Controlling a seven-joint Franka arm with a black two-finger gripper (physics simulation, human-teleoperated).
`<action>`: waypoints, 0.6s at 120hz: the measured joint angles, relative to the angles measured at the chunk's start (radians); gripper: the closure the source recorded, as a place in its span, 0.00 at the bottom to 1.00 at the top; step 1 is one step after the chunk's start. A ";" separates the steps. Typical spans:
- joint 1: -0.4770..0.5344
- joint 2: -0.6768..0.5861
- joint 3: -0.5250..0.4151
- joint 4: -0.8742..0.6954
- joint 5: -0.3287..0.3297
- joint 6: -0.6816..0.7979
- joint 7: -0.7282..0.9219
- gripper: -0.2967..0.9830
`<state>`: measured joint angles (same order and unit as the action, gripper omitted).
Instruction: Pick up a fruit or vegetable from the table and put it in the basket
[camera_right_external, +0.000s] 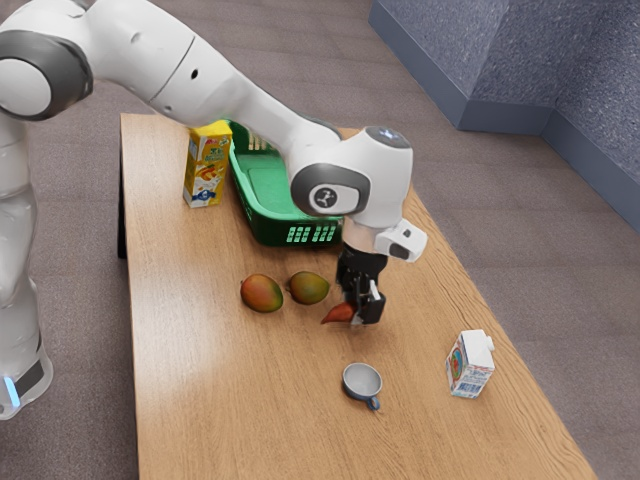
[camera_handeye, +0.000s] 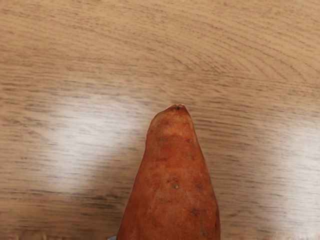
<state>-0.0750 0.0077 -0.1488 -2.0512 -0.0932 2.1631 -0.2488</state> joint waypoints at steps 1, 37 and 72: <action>0.000 -0.006 0.000 0.000 0.003 -0.003 -0.001 0.65; 0.212 -0.239 -0.063 0.079 0.130 -0.234 -0.017 0.65; 0.541 -0.167 -0.057 0.137 0.168 -0.415 0.074 0.66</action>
<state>0.4658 -0.1594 -0.2058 -1.9145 0.0748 1.7485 -0.1750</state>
